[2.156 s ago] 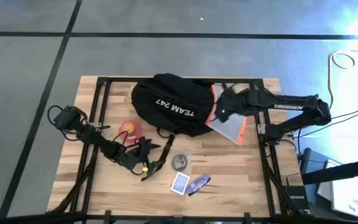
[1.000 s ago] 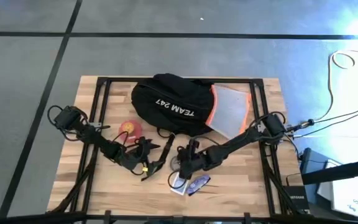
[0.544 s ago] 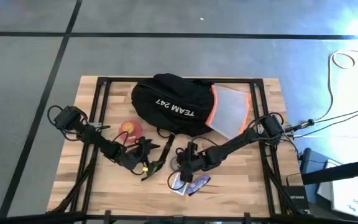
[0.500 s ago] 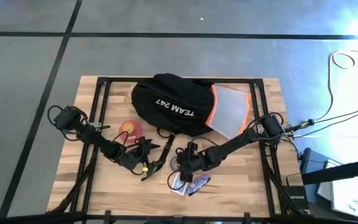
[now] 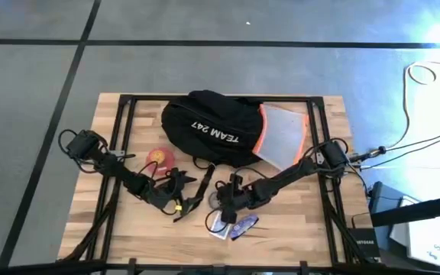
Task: Unpack backpack
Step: Move the black earphones to the center of the table
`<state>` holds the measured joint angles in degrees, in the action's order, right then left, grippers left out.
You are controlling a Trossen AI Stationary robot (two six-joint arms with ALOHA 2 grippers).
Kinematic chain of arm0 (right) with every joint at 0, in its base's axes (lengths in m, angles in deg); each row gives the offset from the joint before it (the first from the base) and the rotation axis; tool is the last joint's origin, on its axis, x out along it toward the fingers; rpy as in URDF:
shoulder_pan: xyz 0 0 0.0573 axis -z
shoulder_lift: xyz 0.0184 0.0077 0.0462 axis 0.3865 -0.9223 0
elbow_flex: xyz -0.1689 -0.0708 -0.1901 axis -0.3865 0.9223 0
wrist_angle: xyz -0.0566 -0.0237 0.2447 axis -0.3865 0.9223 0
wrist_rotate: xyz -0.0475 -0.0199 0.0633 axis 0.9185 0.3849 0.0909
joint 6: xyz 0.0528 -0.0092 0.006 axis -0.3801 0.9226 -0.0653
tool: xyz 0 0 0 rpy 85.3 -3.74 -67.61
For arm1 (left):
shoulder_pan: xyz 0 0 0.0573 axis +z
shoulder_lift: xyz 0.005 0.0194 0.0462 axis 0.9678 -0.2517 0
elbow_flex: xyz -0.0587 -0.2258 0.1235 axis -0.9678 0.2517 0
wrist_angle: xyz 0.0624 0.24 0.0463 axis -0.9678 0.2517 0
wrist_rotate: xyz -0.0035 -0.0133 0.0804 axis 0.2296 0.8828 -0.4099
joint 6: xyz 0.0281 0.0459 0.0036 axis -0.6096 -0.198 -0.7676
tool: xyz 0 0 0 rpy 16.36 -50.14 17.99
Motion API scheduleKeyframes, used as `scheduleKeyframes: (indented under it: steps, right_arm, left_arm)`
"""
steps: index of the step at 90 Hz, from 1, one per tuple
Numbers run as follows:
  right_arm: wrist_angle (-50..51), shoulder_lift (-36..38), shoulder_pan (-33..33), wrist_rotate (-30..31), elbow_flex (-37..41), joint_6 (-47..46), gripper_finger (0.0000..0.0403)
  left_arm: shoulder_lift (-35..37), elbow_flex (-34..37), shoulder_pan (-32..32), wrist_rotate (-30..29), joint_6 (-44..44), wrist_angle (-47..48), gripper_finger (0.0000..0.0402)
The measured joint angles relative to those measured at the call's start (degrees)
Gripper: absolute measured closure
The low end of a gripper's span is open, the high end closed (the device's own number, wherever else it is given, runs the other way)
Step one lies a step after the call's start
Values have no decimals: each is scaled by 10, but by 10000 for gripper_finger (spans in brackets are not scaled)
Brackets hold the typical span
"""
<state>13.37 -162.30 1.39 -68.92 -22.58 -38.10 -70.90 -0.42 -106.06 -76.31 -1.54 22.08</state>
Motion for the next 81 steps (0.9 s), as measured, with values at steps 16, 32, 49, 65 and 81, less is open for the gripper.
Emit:
scheduleKeyframes:
  steps: [16, 32, 49, 65, 81]
  right_arm:
    - [-1, 0, 0, 0, 0, 0, 261]
    - [-12, -1, 0, -10, 1, 2, 271]
    - [-13, -1, 0, -12, 1, 2, 272]
    - [-16, -1, 0, -14, 1, -3, 272]
    - [-19, -2, 0, -14, 1, -3, 272]
  left_arm:
    - [0, 0, 0, 0, 0, 0, 38]
    - [0, 0, 0, -10, 1, -6, 38]
    - [1, 0, -1, -11, -1, -12, 38]
    - [3, 0, -1, 2, -24, -53, 38]
    - [19, 0, -2, 15, -44, -68, 38]
